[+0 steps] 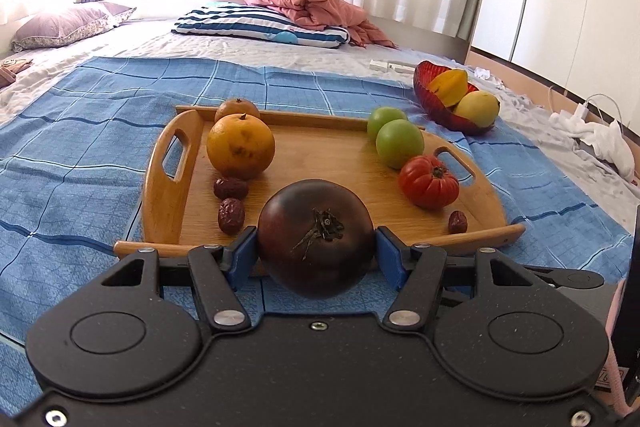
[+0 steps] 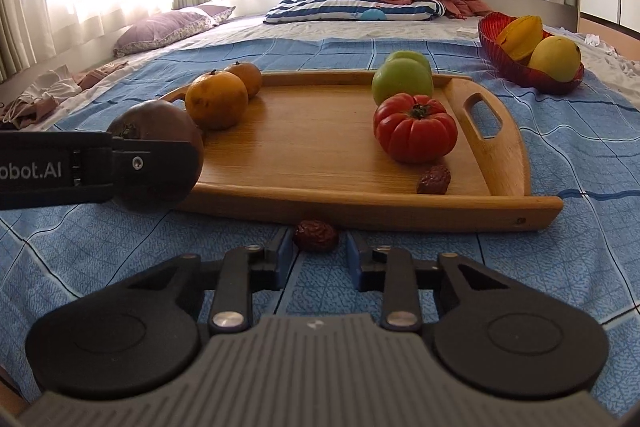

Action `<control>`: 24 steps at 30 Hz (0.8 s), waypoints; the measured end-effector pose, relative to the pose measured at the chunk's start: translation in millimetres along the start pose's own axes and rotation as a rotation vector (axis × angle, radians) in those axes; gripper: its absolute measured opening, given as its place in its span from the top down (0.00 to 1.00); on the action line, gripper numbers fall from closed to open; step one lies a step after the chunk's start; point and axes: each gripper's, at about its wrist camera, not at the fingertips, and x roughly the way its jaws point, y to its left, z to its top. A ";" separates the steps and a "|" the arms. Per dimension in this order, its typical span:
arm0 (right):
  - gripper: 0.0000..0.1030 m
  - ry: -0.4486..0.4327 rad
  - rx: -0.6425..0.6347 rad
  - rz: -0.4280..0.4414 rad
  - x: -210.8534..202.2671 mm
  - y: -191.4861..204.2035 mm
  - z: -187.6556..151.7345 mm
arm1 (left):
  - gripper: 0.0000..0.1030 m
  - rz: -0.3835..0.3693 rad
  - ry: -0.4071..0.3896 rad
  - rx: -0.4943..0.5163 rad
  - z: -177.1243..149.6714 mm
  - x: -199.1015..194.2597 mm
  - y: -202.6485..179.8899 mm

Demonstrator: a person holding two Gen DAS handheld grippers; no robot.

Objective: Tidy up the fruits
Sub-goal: 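Grasp the large dark brown fruit with the left tool while the right tool grasps the last date, then carry the dark brown fruit over the tray with the left tool while the right tool carries the date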

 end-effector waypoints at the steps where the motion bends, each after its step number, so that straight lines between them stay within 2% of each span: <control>1: 0.71 -0.002 0.004 0.000 0.2 -0.1 0.4 | 0.42 0.001 0.001 0.000 0.0 0.8 0.3; 7: 0.73 -0.017 -0.001 0.008 -8.1 0.3 -0.1 | 0.42 0.000 0.001 0.005 1.9 4.4 1.8; 14: 0.72 -0.096 -0.042 -0.020 -26.4 -1.3 15.1 | 0.42 -0.012 -0.002 0.014 16.4 15.8 2.9; 24: 0.72 -0.132 -0.030 -0.011 -11.5 -19.4 42.1 | 0.42 -0.015 0.025 -0.019 38.0 54.1 8.4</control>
